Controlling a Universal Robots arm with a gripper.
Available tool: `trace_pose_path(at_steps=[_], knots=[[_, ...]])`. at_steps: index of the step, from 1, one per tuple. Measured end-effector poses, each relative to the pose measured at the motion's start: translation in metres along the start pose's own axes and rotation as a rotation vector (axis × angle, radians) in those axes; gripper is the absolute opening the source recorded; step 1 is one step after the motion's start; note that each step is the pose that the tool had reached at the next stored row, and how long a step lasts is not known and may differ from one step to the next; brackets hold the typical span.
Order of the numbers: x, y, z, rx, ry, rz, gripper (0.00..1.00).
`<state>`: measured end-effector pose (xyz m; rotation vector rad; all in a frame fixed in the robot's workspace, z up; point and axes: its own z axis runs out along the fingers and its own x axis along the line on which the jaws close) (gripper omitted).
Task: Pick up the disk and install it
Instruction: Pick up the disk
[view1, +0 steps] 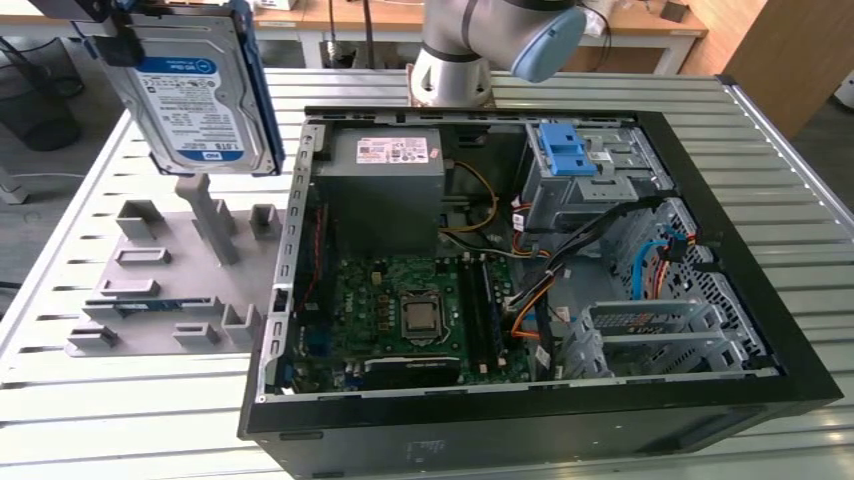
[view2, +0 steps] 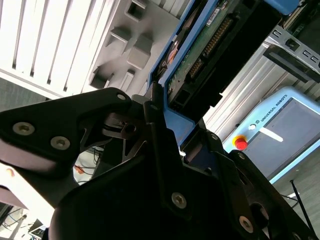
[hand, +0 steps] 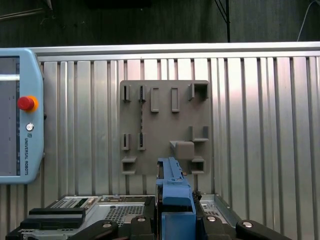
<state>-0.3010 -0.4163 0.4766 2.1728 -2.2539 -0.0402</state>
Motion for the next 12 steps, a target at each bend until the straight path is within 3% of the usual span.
trace_pose_path(at_steps=[12], knots=[[0.0,-0.0028,0.0,0.0,0.0,0.0,0.36]])
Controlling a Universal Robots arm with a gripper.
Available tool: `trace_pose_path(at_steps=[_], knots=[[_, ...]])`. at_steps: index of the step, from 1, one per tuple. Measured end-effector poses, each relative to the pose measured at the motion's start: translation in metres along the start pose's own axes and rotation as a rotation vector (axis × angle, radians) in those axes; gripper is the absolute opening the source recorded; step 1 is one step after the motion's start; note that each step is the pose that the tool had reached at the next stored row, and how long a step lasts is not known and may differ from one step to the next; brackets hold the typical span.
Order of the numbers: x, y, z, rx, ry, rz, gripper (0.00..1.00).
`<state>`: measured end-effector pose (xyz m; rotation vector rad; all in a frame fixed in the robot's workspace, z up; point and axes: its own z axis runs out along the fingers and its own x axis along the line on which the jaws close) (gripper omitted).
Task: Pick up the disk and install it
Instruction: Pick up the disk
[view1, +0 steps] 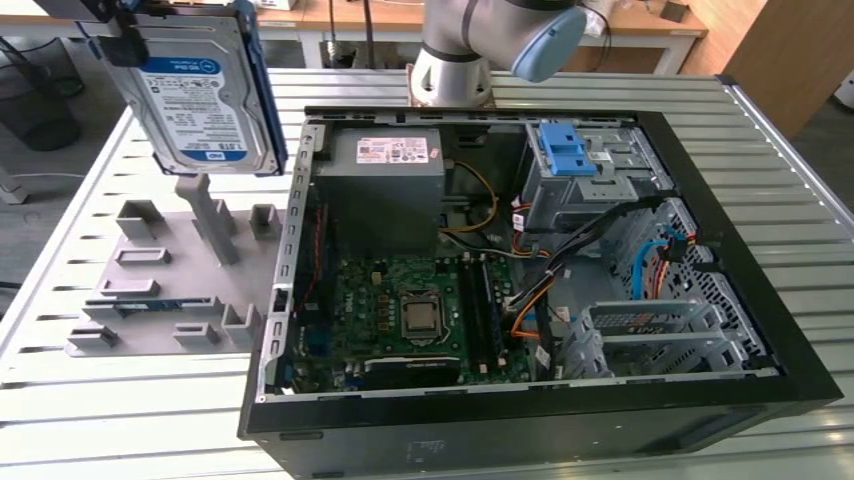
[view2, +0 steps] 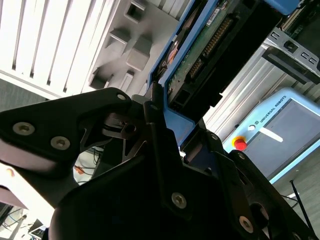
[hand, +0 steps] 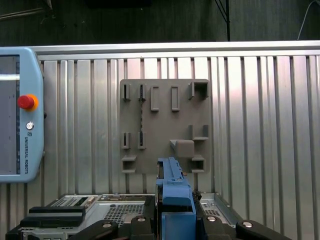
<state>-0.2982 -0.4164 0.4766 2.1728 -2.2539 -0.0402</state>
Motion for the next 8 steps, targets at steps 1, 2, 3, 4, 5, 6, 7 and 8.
trace_pose_path(at_steps=[1,2,3,4,5,6,7,8], knots=[[0.0,-0.0002,0.0,0.0,0.0,0.0,0.36],[0.0,-0.0004,0.0,0.0,0.0,0.0,0.36],[0.0,-0.0006,0.0,0.0,0.0,0.0,0.36],[0.0,-0.0008,0.0,0.0,0.0,0.0,0.36],[0.0,-0.001,0.0,0.0,0.0,0.0,0.36],[0.0,-0.0012,0.0,0.0,0.0,0.0,0.36],[0.0,-0.0014,0.0,0.0,-0.0001,0.0,0.36],[0.0,-0.0017,0.0,0.0001,-0.0001,0.0,0.36]])
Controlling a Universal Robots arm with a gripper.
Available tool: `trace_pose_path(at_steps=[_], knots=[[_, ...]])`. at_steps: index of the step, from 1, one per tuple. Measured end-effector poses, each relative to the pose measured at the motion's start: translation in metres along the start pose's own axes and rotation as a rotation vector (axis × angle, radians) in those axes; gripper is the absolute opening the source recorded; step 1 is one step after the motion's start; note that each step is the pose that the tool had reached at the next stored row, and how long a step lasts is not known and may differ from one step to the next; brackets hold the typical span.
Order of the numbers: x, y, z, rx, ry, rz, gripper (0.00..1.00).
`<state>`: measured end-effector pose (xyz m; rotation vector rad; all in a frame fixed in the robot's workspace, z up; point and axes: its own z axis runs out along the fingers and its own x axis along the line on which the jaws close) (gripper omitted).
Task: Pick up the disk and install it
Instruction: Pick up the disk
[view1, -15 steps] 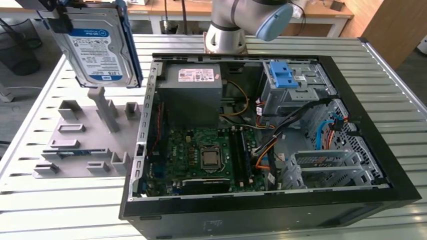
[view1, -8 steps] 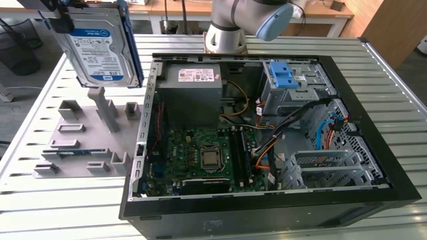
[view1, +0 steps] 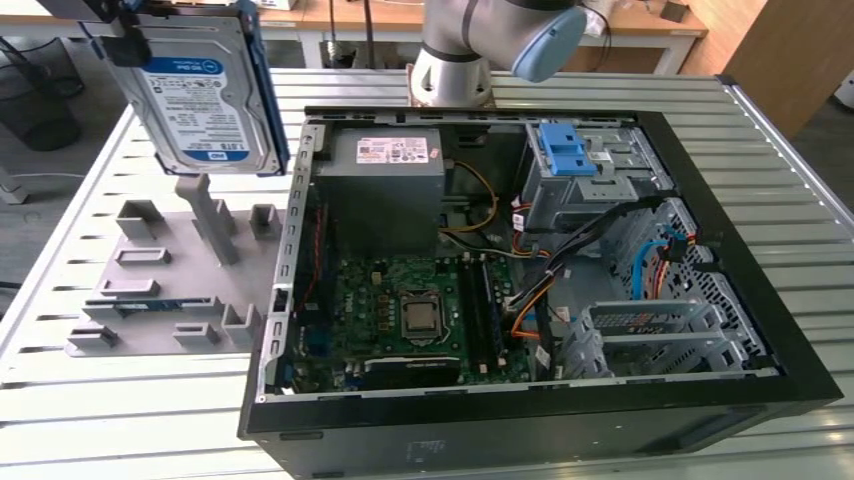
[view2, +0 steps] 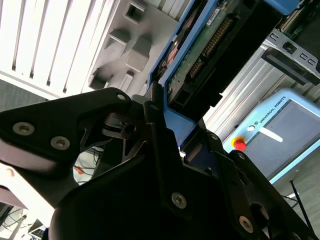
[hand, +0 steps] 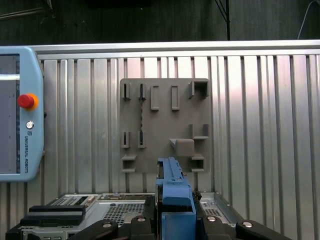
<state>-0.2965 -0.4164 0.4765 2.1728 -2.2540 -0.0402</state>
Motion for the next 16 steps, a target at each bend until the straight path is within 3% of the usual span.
trace_pose_path(at_steps=[16], knots=[[-0.0001,-0.0054,-0.0001,-0.0001,0.0001,0.0,0.36]])
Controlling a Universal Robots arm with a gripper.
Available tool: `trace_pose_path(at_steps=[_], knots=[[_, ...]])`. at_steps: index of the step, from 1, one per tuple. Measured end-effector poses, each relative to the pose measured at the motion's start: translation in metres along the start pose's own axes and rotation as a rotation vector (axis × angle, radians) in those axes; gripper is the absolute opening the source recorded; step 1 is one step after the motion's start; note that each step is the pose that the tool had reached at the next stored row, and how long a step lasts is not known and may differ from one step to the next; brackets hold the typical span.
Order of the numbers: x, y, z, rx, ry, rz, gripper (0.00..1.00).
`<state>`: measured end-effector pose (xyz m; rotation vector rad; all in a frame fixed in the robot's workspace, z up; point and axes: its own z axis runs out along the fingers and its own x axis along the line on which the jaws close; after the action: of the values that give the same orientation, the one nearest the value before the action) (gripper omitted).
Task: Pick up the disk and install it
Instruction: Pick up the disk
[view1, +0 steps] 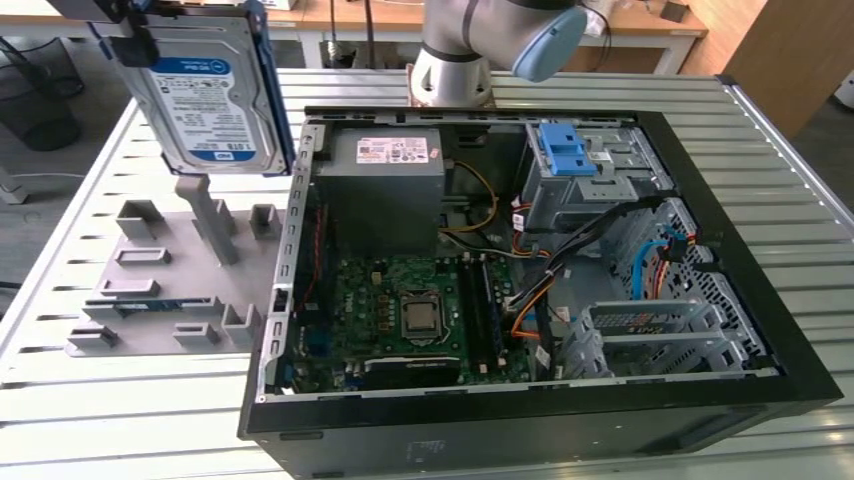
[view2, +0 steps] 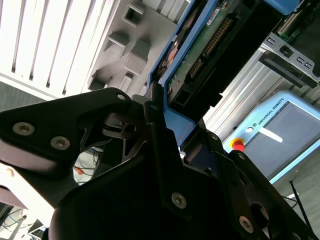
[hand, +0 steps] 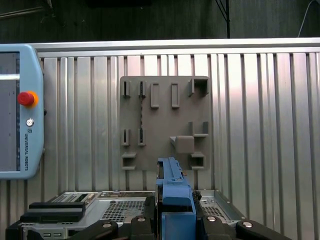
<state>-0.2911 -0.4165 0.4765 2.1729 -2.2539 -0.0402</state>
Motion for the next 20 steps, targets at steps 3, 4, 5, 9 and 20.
trace_pose_path(at_steps=[3,4,5,9,20], knots=[[0.0,-0.0011,0.0,0.0001,0.0,0.0,0.36],[-0.0001,-0.0015,-0.0001,-0.0001,0.0,0.0,0.36],[-0.0001,-0.0019,0.0,0.0,0.0,0.0,0.36],[-0.0001,-0.0042,0.0,0.0001,0.0,0.0,0.36],[-0.0001,-0.0081,-0.0001,0.0,0.0,0.0,0.36]])
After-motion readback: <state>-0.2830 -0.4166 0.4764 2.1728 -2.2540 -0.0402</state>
